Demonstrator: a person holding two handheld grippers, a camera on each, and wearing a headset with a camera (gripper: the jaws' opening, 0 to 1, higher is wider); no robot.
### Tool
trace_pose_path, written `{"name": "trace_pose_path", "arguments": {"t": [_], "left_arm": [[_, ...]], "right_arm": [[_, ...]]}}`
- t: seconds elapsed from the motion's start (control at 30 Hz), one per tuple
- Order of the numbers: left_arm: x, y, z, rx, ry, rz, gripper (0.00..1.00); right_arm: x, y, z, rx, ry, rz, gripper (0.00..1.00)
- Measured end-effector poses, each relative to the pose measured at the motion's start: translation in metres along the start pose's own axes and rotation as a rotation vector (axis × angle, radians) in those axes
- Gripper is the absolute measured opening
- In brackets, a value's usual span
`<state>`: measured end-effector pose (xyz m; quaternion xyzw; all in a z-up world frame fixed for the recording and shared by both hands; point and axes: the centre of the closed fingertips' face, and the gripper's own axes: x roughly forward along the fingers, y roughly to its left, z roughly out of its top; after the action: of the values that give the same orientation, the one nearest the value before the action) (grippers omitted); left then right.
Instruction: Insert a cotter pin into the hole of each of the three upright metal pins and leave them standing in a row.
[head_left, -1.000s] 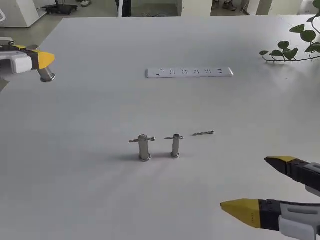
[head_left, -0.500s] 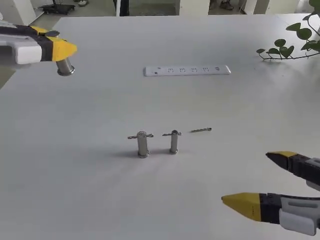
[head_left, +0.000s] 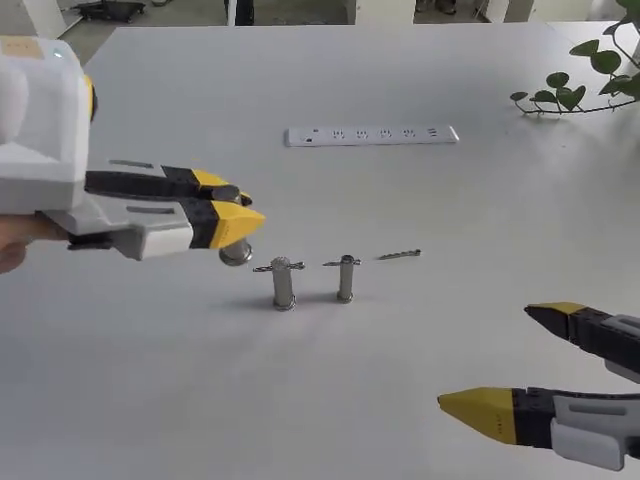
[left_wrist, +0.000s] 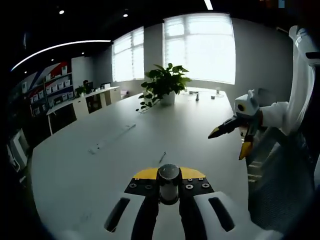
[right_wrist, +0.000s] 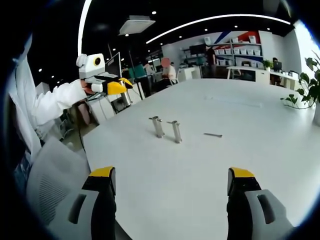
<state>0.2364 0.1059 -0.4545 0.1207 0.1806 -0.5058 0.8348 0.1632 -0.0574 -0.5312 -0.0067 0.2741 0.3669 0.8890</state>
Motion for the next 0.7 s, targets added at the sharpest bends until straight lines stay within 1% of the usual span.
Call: {"name": "trace_pose_path", "arguments": {"t": [0.03, 0.07, 0.13, 0.2, 0.27, 0.37, 0.43, 0.53, 0.57, 0.63, 0.67, 0.7], "left_arm": [[0.003, -0.002, -0.002, -0.001, -0.001, -0.003, 0.12], [0.008, -0.01, -0.002, 0.005, -0.002, -0.015, 0.12], [0.013, -0.017, -0.005, 0.008, -0.008, -0.035, 0.12], [0.021, -0.026, -0.011, 0.011, -0.016, -0.069, 0.11], [0.027, -0.032, -0.018, 0.028, -0.017, -0.089, 0.11], [0.035, -0.036, -0.027, 0.026, -0.008, -0.102, 0.11], [0.04, -0.039, -0.034, 0.006, 0.008, -0.116, 0.11], [0.048, -0.043, -0.047, 0.016, 0.048, -0.131, 0.11], [0.051, -0.046, -0.052, 0.035, 0.057, -0.136, 0.11], [0.056, -0.048, -0.057, 0.032, 0.06, -0.143, 0.11], [0.058, -0.049, -0.06, 0.016, 0.059, -0.149, 0.11], [0.06, -0.05, -0.062, 0.013, 0.05, -0.153, 0.11]], "right_arm": [[0.0, 0.0, 0.0, 0.0, 0.0, 0.001, 0.91], [0.001, 0.001, 0.0, 0.001, 0.001, 0.002, 0.91], [0.002, 0.002, -0.001, 0.0, 0.003, 0.005, 0.91], [0.002, 0.003, -0.001, 0.0, 0.004, 0.007, 0.91], [0.002, 0.003, -0.001, -0.001, 0.007, 0.007, 0.91], [0.002, 0.003, -0.003, -0.001, 0.012, 0.007, 0.91], [0.002, 0.003, -0.003, 0.002, 0.014, 0.004, 0.9], [0.001, 0.002, -0.005, 0.008, 0.018, 0.001, 0.9], [0.001, 0.001, -0.005, 0.008, 0.02, -0.001, 0.9], [0.002, 0.001, -0.006, 0.008, 0.022, -0.001, 0.9], [0.002, 0.001, -0.006, 0.01, 0.023, 0.0, 0.9], [0.002, 0.002, -0.006, 0.01, 0.023, 0.0, 0.9]]}}
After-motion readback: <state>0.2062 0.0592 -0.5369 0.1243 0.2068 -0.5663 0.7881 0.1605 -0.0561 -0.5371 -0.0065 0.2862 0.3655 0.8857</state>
